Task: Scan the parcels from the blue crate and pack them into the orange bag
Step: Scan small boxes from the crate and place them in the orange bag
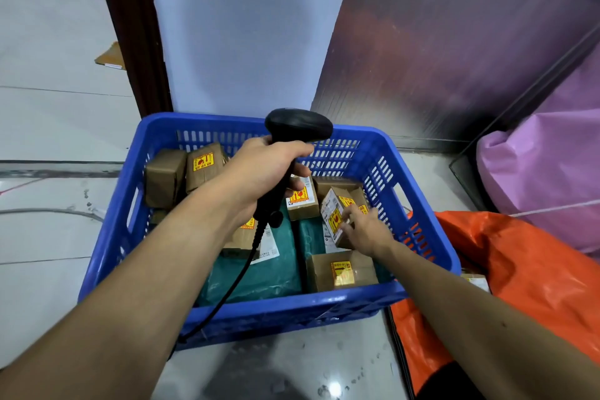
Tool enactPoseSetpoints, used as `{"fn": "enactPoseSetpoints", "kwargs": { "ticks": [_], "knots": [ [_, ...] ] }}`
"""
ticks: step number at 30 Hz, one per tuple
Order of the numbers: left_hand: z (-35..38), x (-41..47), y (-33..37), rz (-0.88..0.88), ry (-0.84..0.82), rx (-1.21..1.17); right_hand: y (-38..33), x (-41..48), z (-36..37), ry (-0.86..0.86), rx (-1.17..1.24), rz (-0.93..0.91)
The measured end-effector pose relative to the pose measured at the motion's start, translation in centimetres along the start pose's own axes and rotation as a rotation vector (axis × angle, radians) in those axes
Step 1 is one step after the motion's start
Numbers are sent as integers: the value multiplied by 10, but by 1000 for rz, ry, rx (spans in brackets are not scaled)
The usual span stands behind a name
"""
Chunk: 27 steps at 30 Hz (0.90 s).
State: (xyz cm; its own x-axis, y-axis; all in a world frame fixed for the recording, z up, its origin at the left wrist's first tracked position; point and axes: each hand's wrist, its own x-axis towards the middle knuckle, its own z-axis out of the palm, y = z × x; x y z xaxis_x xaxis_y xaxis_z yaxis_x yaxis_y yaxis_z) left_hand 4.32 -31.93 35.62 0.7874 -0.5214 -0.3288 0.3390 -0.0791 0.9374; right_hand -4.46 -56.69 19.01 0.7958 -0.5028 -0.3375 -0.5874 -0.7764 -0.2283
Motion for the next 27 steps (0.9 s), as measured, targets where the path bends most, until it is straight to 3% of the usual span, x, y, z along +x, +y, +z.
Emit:
{"fn": "enactPoseSetpoints", "kwargs": {
  "ticks": [4, 19, 24, 27],
  "knots": [
    [5, 0, 2, 1, 0, -10, 10, -7, -19, 100, 126, 37],
    [34, -11, -1, 76, -21, -7, 6, -119, -117, 191, 1204, 135],
    [53, -14, -14, 117, 46, 22, 5, -151, -121, 109, 1484, 17],
    [66, -21, -20, 142, 39, -6, -2, -160, -124, 85, 1486, -66]
  ]
}}
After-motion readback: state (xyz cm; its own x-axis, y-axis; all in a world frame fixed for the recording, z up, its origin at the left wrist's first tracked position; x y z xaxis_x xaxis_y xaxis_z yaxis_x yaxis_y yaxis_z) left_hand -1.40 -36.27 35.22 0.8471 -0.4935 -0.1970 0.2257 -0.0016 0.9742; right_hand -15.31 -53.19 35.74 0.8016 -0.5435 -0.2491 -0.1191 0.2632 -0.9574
